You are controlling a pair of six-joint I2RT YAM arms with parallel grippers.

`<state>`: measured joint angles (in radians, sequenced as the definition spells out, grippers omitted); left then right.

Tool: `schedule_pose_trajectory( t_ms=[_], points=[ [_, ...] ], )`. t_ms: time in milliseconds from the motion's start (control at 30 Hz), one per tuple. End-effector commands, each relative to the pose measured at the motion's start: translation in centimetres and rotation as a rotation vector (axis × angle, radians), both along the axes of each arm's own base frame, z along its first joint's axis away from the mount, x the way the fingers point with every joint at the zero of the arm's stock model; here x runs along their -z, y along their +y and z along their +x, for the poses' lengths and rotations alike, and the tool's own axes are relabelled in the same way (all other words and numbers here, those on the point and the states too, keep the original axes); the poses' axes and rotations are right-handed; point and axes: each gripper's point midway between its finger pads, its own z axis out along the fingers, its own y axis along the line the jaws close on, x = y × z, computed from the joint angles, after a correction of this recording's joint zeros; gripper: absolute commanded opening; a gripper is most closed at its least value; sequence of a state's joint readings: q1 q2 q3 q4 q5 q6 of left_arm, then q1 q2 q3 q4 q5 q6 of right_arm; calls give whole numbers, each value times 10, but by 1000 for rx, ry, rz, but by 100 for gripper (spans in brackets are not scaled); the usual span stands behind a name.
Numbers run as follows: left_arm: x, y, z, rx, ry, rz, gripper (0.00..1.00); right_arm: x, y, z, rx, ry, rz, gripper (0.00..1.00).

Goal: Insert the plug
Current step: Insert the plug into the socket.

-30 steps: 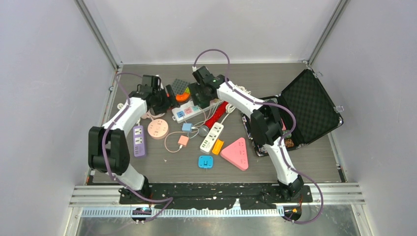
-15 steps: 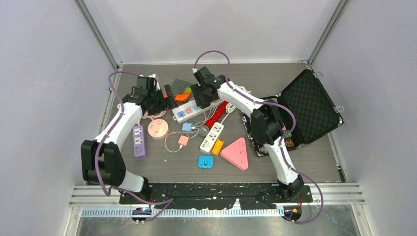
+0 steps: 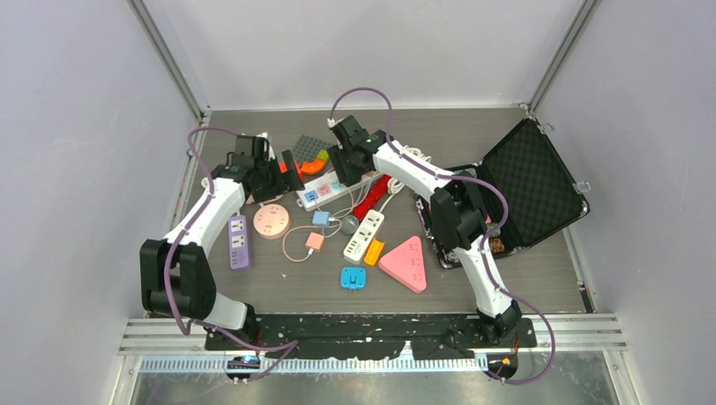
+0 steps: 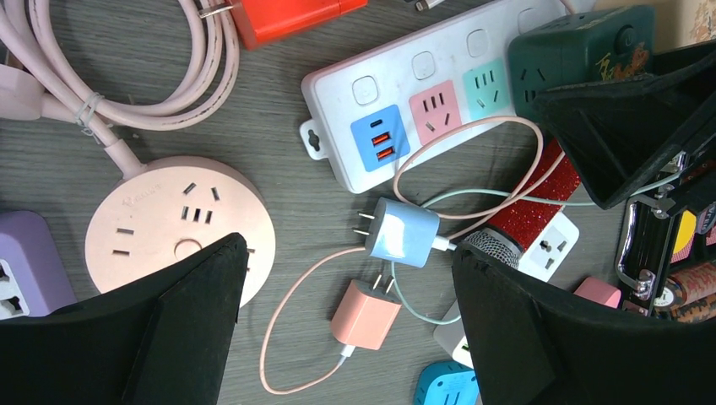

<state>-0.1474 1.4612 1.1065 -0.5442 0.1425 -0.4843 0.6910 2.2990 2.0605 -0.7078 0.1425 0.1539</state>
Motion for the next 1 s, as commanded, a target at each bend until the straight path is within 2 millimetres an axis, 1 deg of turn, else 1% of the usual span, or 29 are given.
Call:
schedule_pose_trajectory(
  t_ms=[0,33,67,100,133,167,200,300,367,433,533,633,733,767,800,833,867,900,967],
  points=[
    [5,1,-1,15,6,4,89,-46,-5,7,-4,-100,18,50],
    [6,1,-1,16,8,3,89,-44,-5,7,-4,-96,14,38],
    [6,1,-1,15,8,3,89,-41,-6,6,-5,-88,7,31],
    [7,1,-1,15,10,4,89,-36,-6,6,-6,-79,-1,21],
    [8,1,-1,15,11,3,89,-32,-8,4,-7,-67,-10,16],
    [8,1,-1,14,12,3,89,-23,-9,3,-6,-49,-24,8],
    [9,1,-1,13,14,4,89,-18,-11,-1,-4,-29,-37,7],
    [10,2,-2,12,16,4,89,12,-17,-11,6,53,-84,5],
    [11,2,-2,13,18,4,89,31,-20,-23,9,125,-105,5],
    [11,2,-2,14,19,3,89,46,-25,-34,16,180,-123,5],
    [14,2,-2,13,25,3,89,62,-29,-44,20,225,-144,5],
    [15,2,-1,14,29,-4,89,71,-31,-50,14,258,-170,5],
    [15,2,-1,15,33,-6,89,80,-29,-50,11,284,-186,5],
    [16,2,-1,16,34,-7,89,82,-30,-54,7,304,-195,5],
    [15,2,-1,13,33,-8,89,88,-27,-53,4,315,-197,5],
    [15,3,-1,13,33,-7,89,89,-30,-56,1,330,-213,5],
    [15,3,-1,11,32,-8,89,90,-29,-53,1,329,-217,5],
    [14,4,-1,10,31,-7,89,93,-31,-55,-2,341,-230,5],
    [13,5,-1,8,29,-7,89,91,-30,-53,-3,335,-228,5]
  ],
)
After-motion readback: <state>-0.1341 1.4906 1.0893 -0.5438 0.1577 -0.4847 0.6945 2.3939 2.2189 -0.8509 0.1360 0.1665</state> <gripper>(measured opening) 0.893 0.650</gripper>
